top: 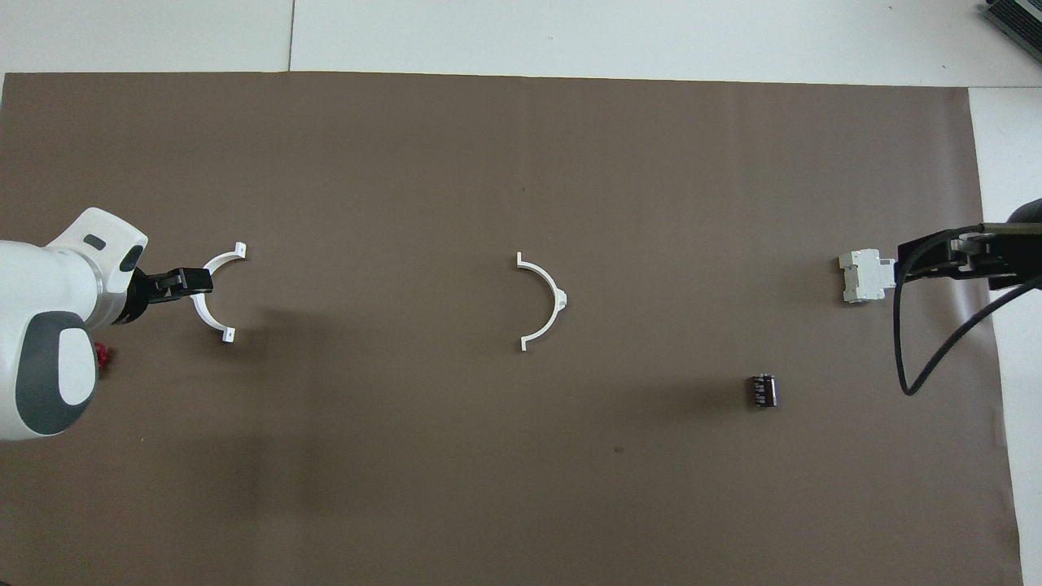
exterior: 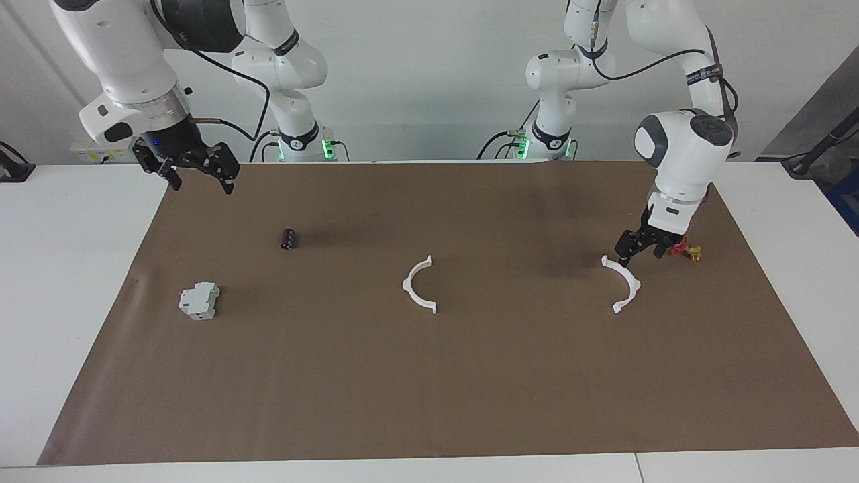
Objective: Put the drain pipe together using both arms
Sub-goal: 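Reach the left gripper to the other white half-ring and grasp it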
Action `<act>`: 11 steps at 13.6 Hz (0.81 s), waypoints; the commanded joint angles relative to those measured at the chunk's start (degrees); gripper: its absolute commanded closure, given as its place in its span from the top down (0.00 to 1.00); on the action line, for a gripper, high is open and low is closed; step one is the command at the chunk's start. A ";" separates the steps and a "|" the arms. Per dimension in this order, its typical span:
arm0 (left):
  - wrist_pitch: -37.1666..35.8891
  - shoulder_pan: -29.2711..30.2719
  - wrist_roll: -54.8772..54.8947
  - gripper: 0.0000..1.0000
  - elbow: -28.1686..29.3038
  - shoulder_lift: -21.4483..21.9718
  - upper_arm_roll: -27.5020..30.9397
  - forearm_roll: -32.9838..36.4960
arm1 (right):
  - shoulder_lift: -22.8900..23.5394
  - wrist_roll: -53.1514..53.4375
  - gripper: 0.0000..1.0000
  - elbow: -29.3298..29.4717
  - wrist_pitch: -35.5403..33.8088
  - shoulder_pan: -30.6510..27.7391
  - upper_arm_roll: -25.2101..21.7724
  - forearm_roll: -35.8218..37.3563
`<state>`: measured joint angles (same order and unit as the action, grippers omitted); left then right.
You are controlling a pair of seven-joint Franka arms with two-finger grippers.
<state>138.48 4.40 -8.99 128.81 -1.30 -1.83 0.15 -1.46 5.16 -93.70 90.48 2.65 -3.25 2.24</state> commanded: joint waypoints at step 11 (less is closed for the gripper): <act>8.04 -0.10 -4.81 1.00 1.80 -5.29 -0.55 -0.94 | 0.06 -0.59 1.00 0.80 -2.15 -0.36 0.79 -1.19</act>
<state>145.75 4.83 -13.50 130.66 -6.56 -2.72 0.12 -1.47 5.16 -93.44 89.11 2.80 -2.73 2.22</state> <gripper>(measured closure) 0.000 0.000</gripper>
